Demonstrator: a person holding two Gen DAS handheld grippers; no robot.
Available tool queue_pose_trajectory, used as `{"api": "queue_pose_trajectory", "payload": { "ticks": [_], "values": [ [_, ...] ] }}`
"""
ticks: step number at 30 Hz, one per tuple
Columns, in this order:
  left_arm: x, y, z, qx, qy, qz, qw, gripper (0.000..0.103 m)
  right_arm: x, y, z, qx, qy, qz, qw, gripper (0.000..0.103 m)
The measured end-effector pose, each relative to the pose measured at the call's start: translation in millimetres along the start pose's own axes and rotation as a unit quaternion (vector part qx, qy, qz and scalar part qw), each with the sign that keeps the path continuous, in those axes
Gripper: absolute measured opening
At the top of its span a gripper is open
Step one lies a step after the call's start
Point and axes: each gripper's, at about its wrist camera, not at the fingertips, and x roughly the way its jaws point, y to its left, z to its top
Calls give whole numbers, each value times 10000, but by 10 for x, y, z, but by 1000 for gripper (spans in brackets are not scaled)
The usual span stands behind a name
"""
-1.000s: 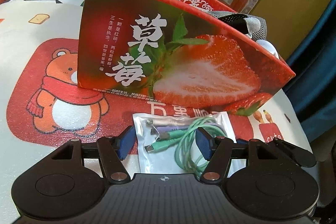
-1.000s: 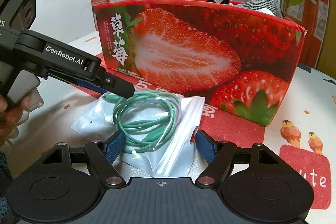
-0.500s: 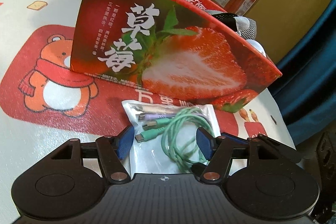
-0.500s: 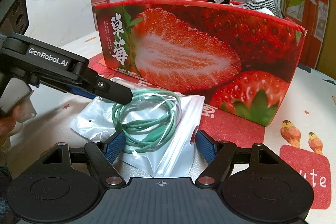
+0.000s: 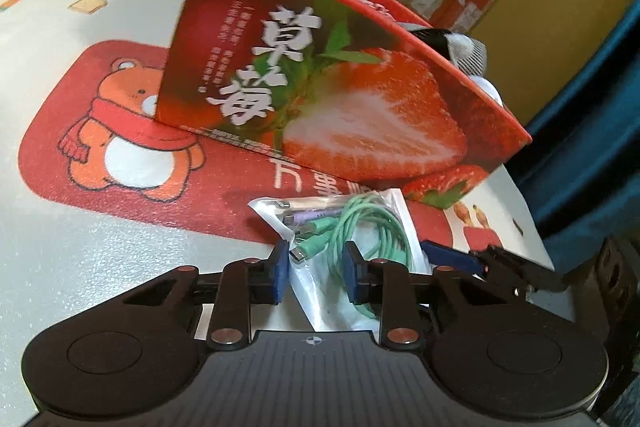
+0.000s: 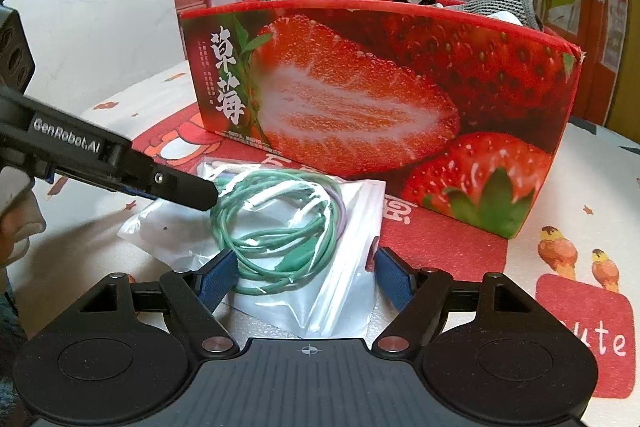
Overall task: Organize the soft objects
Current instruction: 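Close the left tool on the cable bag while the right tool grips its other edge, then lift the cable bag with both tools over the red box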
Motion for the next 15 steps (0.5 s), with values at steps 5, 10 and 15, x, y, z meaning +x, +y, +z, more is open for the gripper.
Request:
{"api": "queue_pose_trajectory", "payload": {
  "ticks": [5,10,15],
  "values": [
    [-9,-86,-14,334,-86,82,9994,28,-17,-145,74,357,80,299,9989,71],
    [12,-41,-44,293,-67,96,9995,27,0,-357,185,664,148,327,9971,61],
    [31,-15,-79,301,-83,103,9995,27,92,-405,240,660,260,388,9967,59]
  ]
}}
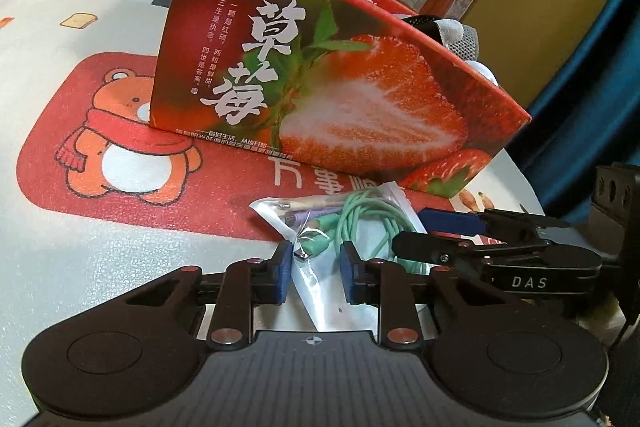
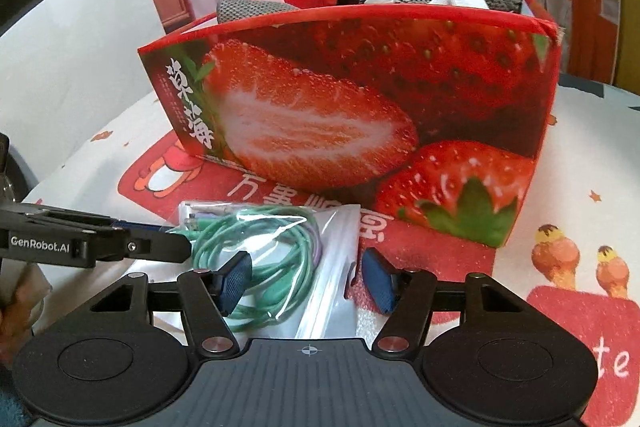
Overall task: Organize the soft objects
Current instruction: 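Lift the cable bag with both tools over the red box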
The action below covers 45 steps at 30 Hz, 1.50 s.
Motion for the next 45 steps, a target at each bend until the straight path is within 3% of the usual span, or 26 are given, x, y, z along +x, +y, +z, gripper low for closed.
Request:
{"api": "queue_pose_trajectory", "payload": {
  "ticks": [6,13,18,28,35,45],
  "values": [
    [9,-12,-22,-4,-67,6,10000,27,62,83,5,-43,-57,-38,10000,59],
    [3,-3,-36,-47,-101,-6,9999,27,75,61,1,462,-188,166,9986,56],
    [-4,-13,-49,-24,-122,12,9999,27,32,-23,-20,777,-180,261,9965,38],
    [-58,14,-59,-87,-175,-4,9998,25,-75,67,-42,495,-284,-113,9983,9],
    [-303,-31,37,-65,-636,-190,9978,25,-331,173,20,289,-667,-113,9973,7],
    [-821,-298,570,419,-1510,-276,9873,25,-816,358,559,-74,-1469,22,9891,7]
  ]
}}
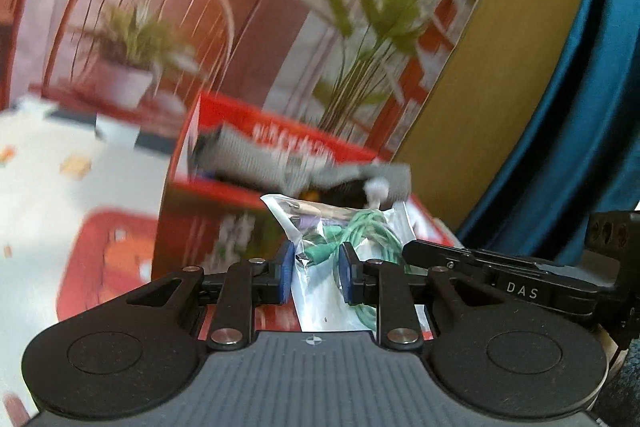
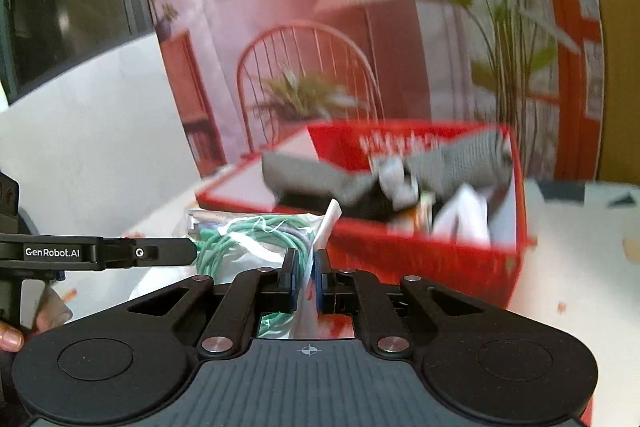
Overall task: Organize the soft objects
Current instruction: 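Lift the cable bag with both tools over the red box, then lower the cable bag into the box and open both tools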
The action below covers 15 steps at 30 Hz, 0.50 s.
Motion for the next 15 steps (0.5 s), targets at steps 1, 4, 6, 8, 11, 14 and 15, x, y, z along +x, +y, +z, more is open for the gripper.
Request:
{"api": "queue_pose_trajectory", "payload": {
  "ticks": [1,4,6,8,11,14,15],
  "values": [
    [2,-26,77,57,-48,-2,10000,25,-17,-9,67,-3,-54,9,10000,7],
    [21,-121,214,154,-134,-19,9998,25,-29,-33,260,-13,-197,-3,9998,7],
    [78,-169,313,232,-164,-21,9996,25,-28,-51,364,-40,-279,-40,9996,7],
    [121,-199,398,286,-163,-12,9995,25,-14,-84,469,-58,-337,-76,9994,7],
    [214,-228,524,310,-105,11,9995,25,37,-145,590,-29,-360,-135,9993,7],
    [324,-254,642,390,-66,54,9992,25,108,-222,678,49,-371,-181,9991,7],
    [360,-257,681,407,-52,62,9991,25,137,-252,705,94,-370,-195,9991,7]
  ]
}}
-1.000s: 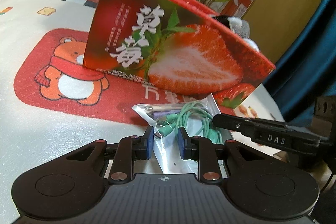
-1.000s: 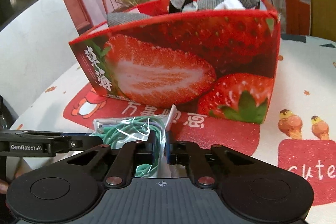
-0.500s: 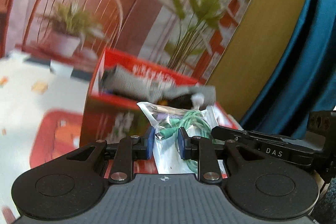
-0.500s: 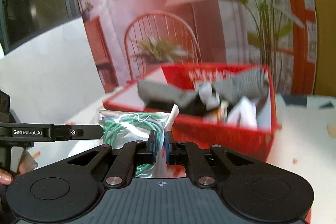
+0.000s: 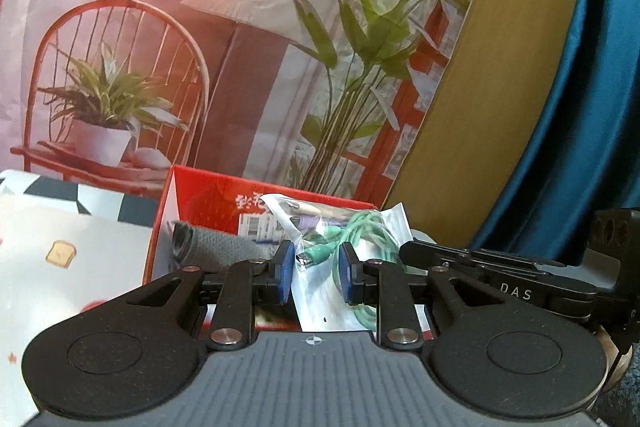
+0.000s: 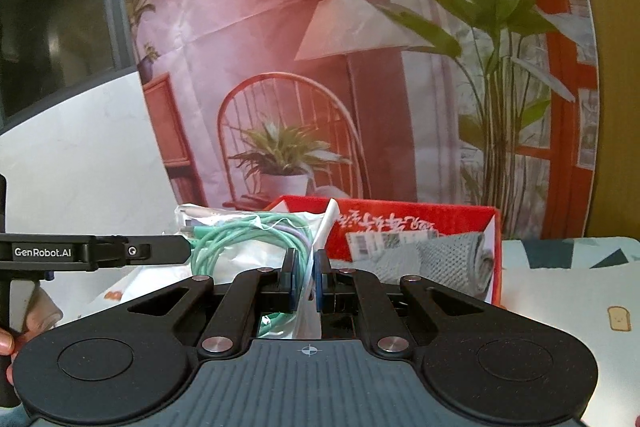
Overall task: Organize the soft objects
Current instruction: 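Lower the cable bag into the box and open both tools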
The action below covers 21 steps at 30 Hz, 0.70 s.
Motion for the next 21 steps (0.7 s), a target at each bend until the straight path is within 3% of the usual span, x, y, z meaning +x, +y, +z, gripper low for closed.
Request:
{"api": "queue_pose_trajectory", "payload": {
  "ticks": [9,21],
  "values": [
    [489,87,154,-2,389,83,9992,25,320,-226,105,192,136,-250,9994,7],
    [1347,177,36,388,1742,275,9836,28,979,-407,-38,-63,1383,-800,9871,7]
  ]
}}
